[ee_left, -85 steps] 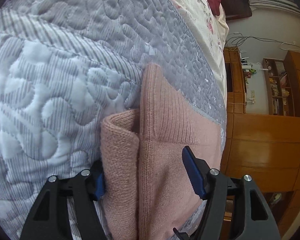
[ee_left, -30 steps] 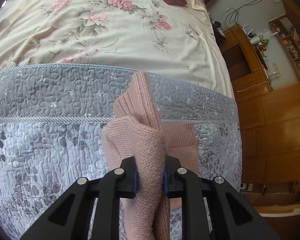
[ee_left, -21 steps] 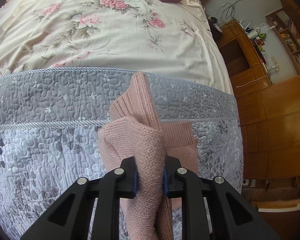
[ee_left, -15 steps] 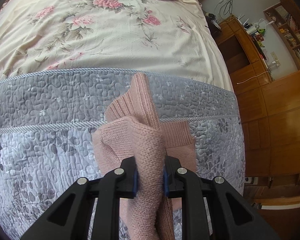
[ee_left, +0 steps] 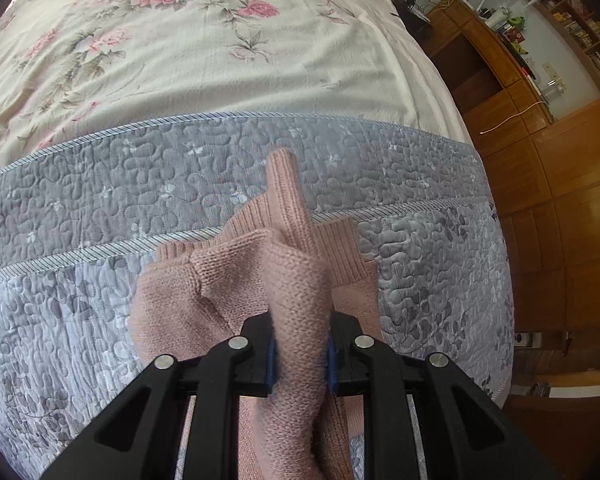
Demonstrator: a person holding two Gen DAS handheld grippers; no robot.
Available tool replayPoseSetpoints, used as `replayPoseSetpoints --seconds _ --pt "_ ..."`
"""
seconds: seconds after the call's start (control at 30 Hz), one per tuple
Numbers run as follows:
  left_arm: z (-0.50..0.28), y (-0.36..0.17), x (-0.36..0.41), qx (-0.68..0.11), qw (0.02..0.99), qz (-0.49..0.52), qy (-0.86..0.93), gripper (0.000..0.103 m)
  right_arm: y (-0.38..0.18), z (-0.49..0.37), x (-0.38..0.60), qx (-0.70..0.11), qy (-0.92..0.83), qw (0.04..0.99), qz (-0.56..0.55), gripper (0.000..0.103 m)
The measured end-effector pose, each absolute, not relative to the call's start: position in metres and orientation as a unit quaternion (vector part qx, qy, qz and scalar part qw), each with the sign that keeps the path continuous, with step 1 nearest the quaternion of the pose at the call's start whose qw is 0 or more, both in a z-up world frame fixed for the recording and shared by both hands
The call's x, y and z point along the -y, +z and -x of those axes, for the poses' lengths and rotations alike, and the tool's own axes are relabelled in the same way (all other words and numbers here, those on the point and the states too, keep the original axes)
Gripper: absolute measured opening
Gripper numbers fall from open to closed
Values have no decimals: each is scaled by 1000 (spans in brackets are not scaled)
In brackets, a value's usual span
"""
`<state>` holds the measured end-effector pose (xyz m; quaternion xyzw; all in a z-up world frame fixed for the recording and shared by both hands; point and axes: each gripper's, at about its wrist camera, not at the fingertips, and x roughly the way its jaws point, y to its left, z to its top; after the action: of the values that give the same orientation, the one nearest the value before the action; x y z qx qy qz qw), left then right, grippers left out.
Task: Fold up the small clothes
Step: 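Fold the lifted edge over the sweater with the left tool and open it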
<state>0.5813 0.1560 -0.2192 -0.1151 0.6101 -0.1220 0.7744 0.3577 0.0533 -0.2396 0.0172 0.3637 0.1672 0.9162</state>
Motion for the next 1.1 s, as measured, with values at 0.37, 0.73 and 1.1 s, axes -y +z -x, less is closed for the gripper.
replayPoseSetpoints --seconds 0.37,0.73,1.1 --pt "-578 -251 -90 -611 787 32 -85 18 -279 -363 -2 -393 172 899 -90 9" --pt "-571 -273 -43 -589 807 -25 -39 18 -317 -360 43 -395 191 883 -169 9" --pt "-558 -299 -3 -541 836 -89 28 18 -360 -360 76 -410 218 849 -254 9"
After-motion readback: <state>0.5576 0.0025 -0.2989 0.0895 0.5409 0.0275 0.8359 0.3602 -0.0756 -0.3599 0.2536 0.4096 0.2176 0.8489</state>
